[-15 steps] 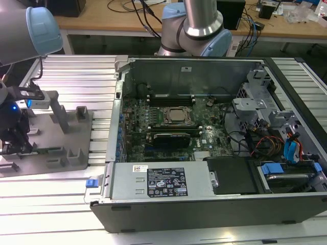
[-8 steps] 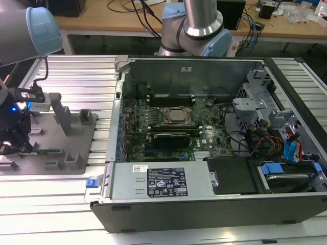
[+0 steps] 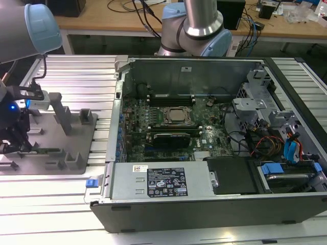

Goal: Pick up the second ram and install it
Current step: 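Pick up the second ram and move it above second insertion slot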

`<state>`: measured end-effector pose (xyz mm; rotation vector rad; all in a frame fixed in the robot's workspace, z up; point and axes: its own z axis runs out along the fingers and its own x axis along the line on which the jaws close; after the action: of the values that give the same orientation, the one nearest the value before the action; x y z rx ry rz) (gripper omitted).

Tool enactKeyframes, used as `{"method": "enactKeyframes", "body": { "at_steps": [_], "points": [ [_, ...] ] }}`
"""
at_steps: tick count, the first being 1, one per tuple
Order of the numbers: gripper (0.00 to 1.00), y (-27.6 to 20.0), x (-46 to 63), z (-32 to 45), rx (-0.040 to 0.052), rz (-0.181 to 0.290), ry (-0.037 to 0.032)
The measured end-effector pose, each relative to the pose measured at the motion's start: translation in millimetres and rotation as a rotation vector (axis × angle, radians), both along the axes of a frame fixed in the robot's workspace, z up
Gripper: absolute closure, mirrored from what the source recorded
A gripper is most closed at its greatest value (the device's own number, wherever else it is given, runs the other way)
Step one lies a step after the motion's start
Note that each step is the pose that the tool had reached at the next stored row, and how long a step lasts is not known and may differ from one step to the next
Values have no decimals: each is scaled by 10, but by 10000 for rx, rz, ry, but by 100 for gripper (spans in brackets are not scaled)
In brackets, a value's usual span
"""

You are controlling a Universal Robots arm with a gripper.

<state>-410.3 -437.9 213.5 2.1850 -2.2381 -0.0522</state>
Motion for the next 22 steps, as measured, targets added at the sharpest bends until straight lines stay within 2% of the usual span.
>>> {"method": "enactKeyframes", "body": {
  "at_steps": [11,12,14,17,22],
  "points": [
    [91,0,0,3,-1,155,1],
    [91,0,0,20,-1,155,3],
    [91,0,0,87,-1,156,2],
    [91,0,0,235,0,155,0],
    [91,0,0,399,0,155,1]
  ]
}}
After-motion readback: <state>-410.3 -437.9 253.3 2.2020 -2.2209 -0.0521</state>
